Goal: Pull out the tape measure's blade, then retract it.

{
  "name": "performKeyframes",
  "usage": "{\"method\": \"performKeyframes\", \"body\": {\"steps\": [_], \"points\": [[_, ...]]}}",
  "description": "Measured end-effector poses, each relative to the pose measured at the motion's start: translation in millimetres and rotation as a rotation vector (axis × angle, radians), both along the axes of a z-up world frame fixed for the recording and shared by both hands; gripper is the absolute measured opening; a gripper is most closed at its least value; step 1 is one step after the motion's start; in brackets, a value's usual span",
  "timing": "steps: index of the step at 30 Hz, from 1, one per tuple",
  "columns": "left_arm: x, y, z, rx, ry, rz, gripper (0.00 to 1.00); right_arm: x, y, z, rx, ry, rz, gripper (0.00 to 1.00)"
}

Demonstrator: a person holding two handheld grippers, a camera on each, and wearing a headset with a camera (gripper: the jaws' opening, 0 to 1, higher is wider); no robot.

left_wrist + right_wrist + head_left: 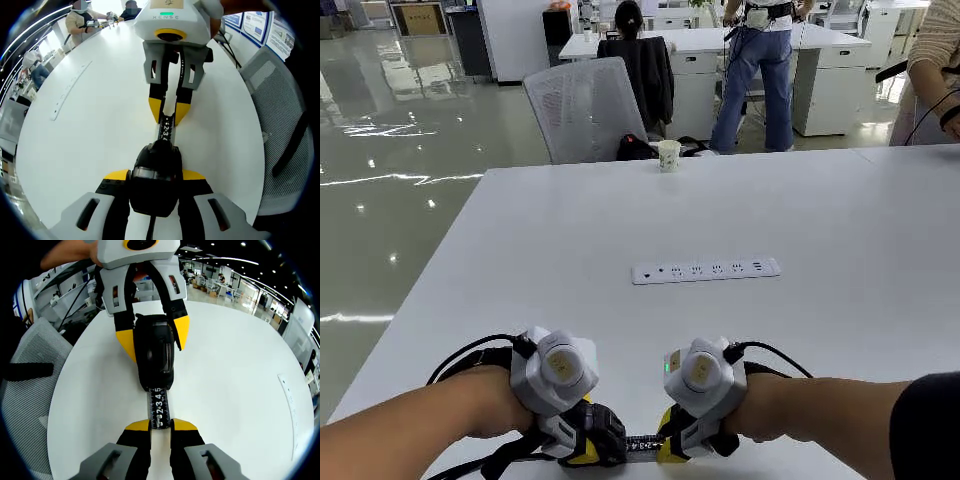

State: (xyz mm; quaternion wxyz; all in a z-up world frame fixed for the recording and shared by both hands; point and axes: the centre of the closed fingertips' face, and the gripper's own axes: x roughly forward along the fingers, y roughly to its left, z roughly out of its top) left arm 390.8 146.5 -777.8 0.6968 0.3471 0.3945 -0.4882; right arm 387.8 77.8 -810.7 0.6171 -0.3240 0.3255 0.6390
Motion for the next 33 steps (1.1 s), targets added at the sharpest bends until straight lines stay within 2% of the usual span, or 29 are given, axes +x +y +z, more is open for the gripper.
{"method": "performKeyframes", "body": {"steps": [33], "points": [[-0.6,-0.3,0.4,-0.008,0.0,-0.003,0.31,2.1,-15.9,2.5,-0.014,0.0,-0.005,0.11]]}}
